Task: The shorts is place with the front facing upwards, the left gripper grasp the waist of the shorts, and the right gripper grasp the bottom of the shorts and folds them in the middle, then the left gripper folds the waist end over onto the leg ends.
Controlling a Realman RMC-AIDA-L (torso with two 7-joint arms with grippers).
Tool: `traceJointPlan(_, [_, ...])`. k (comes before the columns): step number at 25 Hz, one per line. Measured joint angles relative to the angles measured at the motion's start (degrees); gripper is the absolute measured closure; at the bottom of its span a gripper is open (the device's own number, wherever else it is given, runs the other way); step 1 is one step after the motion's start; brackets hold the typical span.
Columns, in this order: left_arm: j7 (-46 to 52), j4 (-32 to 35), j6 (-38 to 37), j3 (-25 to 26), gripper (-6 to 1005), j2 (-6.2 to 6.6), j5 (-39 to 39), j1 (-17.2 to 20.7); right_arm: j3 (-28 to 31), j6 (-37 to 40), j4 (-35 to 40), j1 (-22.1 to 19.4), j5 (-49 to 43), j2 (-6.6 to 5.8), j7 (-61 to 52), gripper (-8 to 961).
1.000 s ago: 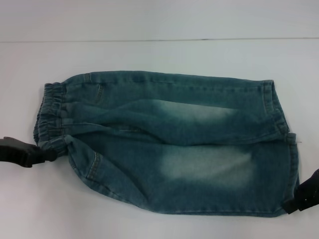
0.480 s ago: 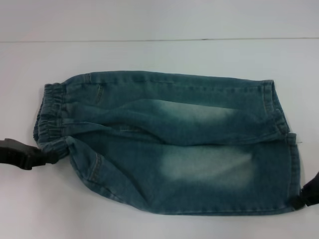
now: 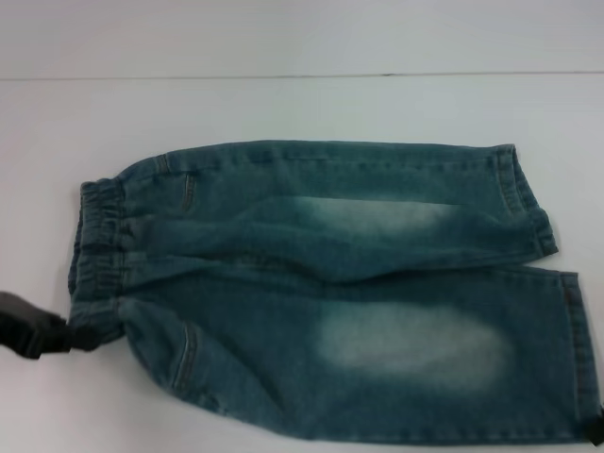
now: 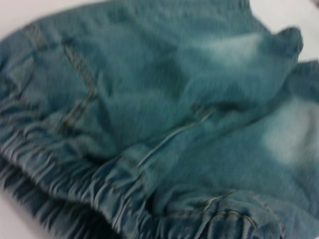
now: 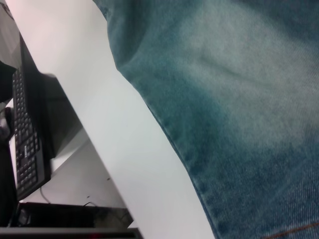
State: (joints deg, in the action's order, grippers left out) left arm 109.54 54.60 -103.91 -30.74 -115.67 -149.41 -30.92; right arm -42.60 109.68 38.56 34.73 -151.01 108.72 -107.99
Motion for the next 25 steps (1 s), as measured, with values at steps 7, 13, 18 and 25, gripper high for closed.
traceJointPlan(7, [-0.3,0.13,-4.62,0.1,939,0.65,-4.16,-0.63,1.24,3.49,0.21,-1.86,0.21,-0.91,1.82,908])
traceJointPlan(13, [-0.51,0.87,-7.66,0.19,940,1.11,-6.16,-0.69,0.72,3.86,-0.45,-2.03,-0.1,-1.17,2.58,908])
traceJointPlan(18, [-0.55,0.94,-8.14,0.29,941,1.19,-7.7,-0.62,-0.92,3.89,-0.45,-1.8,-0.1,-0.96,2.06,908])
traceJointPlan(25, [0.77,1.61,-7.94,3.25,940,1.45,-6.85,-1.45,5.29,3.75,0.0,-0.91,1.63,-1.34,3.6,908])
